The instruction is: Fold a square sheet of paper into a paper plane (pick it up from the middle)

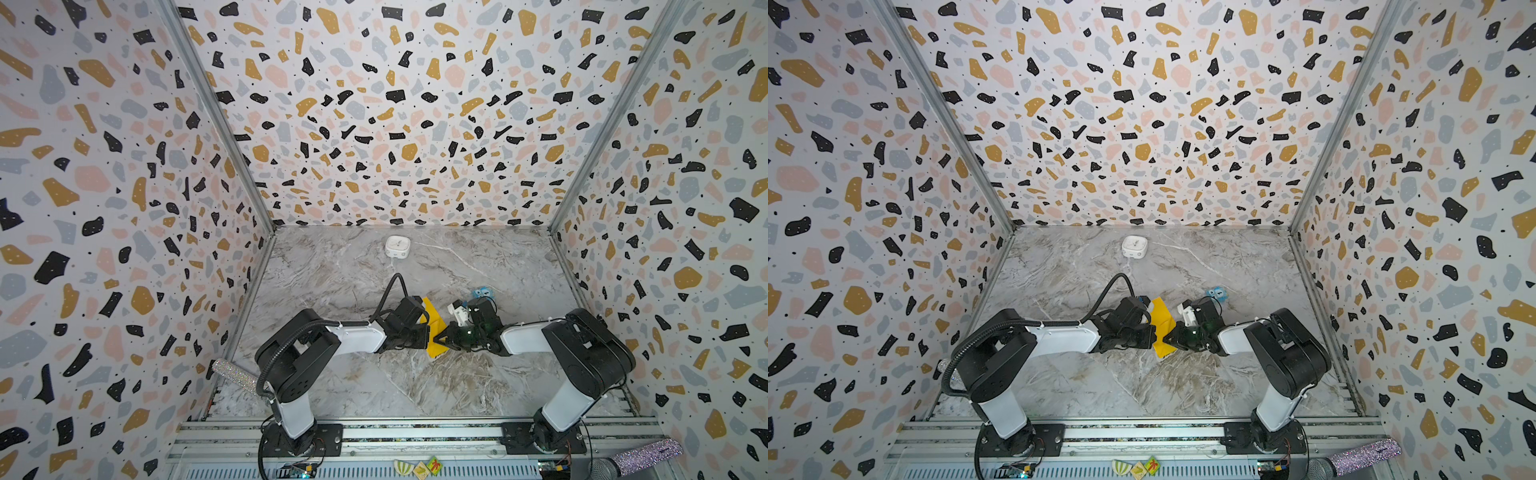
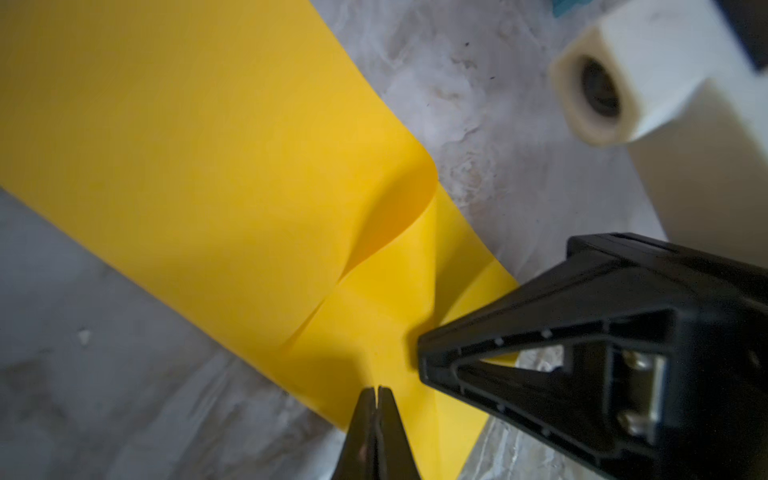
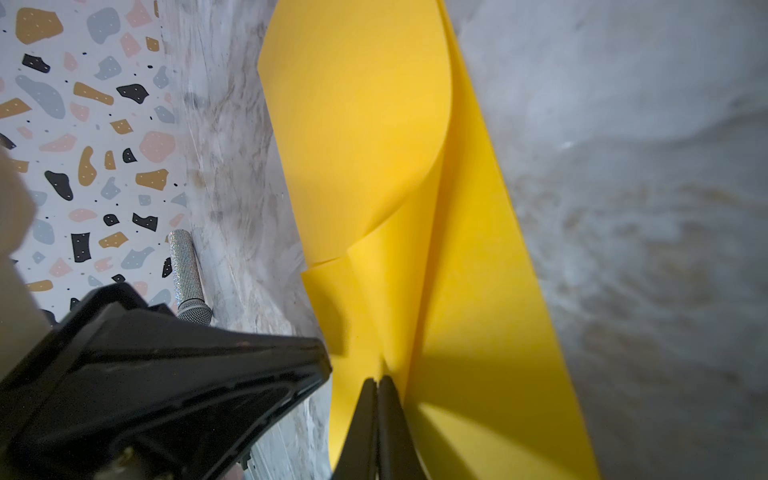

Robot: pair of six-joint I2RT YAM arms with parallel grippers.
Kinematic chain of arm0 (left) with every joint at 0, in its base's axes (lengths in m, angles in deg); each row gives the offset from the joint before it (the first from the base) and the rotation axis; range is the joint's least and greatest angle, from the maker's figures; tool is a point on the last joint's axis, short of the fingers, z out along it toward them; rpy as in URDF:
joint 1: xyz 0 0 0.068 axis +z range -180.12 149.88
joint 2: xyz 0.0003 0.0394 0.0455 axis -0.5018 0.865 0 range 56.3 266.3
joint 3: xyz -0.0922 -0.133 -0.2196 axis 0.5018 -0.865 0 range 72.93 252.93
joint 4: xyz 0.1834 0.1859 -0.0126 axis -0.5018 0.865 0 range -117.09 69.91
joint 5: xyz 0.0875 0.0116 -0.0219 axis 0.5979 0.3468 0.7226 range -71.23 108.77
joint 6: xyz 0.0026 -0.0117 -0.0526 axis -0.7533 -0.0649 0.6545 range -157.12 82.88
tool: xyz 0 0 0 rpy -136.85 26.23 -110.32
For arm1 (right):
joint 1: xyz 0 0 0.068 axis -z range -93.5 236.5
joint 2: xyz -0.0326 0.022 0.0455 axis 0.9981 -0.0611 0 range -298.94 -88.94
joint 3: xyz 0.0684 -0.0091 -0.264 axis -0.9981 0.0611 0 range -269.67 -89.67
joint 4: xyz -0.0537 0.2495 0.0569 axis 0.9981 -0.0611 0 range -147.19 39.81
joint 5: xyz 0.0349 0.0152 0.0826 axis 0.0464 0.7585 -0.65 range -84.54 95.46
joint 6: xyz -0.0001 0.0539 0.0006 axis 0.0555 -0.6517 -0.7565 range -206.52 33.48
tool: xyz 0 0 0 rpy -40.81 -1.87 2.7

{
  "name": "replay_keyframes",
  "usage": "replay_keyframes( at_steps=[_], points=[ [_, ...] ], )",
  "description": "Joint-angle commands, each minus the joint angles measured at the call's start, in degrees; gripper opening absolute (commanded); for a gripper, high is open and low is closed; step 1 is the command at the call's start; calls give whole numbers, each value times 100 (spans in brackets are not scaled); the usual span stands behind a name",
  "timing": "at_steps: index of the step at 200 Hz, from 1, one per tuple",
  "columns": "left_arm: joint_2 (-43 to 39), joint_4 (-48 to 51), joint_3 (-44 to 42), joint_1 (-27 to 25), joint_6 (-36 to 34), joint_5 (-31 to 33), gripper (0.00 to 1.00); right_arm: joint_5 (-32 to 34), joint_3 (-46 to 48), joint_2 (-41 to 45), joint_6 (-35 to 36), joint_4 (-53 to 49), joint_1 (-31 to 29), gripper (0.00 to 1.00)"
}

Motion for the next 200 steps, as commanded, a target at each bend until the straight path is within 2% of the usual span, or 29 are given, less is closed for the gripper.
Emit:
replay_keyframes(
  at_steps=[1,40,71,111,200],
  points=[
    [88,214,191,2,-145,377,0,29,128,189,-256,-55,-77,6],
    [296,482,251,5,-373,670,0,-238,130,221,-372,169,-120,7],
    [364,589,278,6,-503,646,0,-262,-154,339,142,-104,25,9],
    [377,695,322,4,-634,664,0,-18,-605,181,811,-788,156,9],
    [425,722,540,-3,-670,570,0,532,-350,-107,903,-982,310,8]
  ],
)
